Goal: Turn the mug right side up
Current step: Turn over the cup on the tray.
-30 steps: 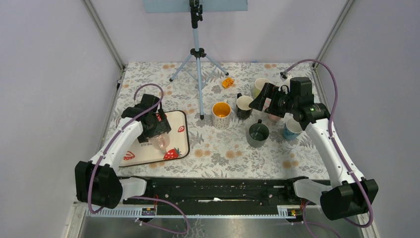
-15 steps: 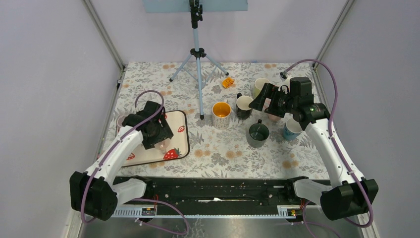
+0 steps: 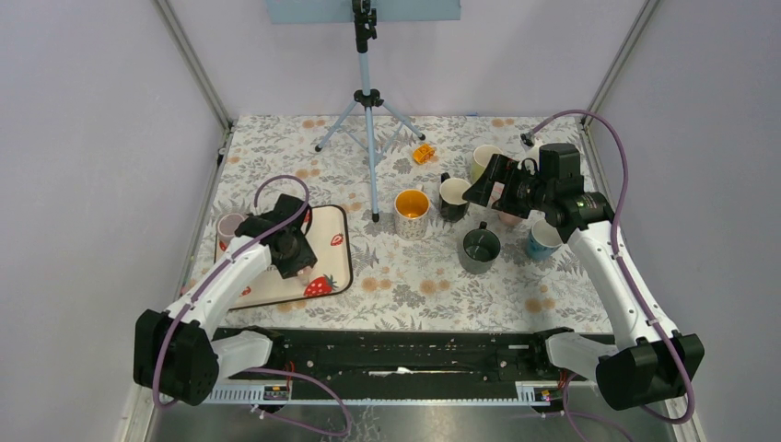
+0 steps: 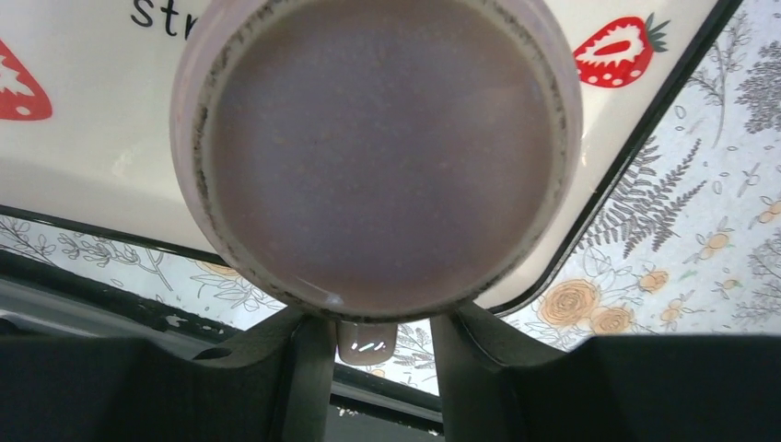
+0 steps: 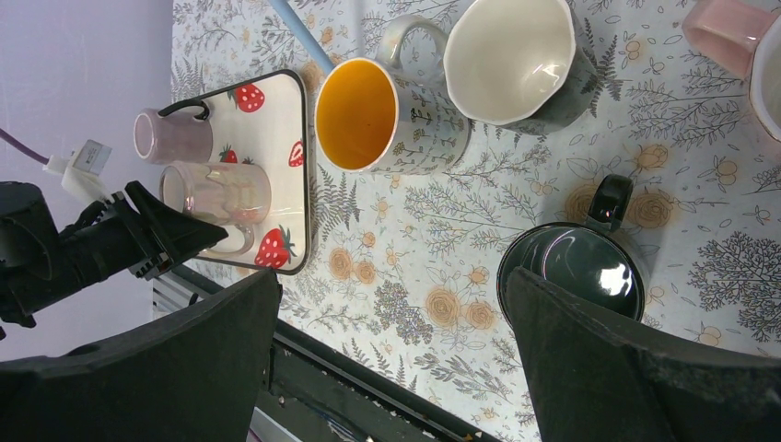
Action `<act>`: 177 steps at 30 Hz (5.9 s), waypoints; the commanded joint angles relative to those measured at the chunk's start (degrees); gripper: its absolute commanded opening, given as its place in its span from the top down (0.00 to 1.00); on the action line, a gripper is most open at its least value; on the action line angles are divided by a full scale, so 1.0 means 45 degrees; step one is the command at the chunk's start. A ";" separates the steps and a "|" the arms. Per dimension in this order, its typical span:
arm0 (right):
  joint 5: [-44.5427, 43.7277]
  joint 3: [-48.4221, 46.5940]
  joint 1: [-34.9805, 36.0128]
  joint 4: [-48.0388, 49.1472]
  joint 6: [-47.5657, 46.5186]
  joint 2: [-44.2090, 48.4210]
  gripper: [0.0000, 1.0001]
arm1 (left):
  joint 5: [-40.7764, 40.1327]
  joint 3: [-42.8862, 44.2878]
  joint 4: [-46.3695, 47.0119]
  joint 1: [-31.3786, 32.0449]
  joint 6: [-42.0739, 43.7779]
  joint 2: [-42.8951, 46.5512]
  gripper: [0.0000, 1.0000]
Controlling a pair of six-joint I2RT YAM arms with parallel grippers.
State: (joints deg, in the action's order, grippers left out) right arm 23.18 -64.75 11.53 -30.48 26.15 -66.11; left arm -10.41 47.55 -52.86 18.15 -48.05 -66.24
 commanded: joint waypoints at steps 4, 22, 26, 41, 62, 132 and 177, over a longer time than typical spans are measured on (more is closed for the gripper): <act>-0.0042 -0.0075 0.0133 0.0345 -0.0137 0.0375 0.00 | -0.0670 -0.0095 0.0575 0.0236 0.0015 -0.0357 0.58; -0.0015 0.0027 0.0133 0.0396 -0.0147 0.0410 0.01 | -0.1125 0.0185 0.0782 0.0550 0.0327 -0.0551 1.00; 0.0285 0.0087 0.0133 0.0567 -0.0006 0.0412 0.00 | -0.0932 0.0857 0.0760 0.0558 0.0872 -0.0316 1.00; 0.0960 0.0490 0.0133 0.1282 0.0503 0.0339 0.00 | -0.0380 0.1523 0.1112 0.0583 0.1540 0.0209 1.00; -0.0496 0.0532 0.3592 0.2756 0.0830 0.0137 0.00 | 0.0778 0.1617 0.2388 0.0567 0.0558 0.0946 1.00; 0.1866 0.2992 0.6462 2.6584 1.5731 -0.8652 0.31 | 0.5908 0.5227 0.7531 0.0922 -0.2677 0.0070 1.00; 0.0652 0.1564 0.6715 2.8264 1.7261 -0.9581 0.80 | 0.6887 0.2187 0.9324 0.0966 -0.4134 0.1830 1.00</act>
State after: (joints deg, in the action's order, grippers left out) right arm 28.34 -54.63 41.87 87.90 106.34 -110.74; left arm 15.40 57.45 -15.53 21.30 -67.00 -60.42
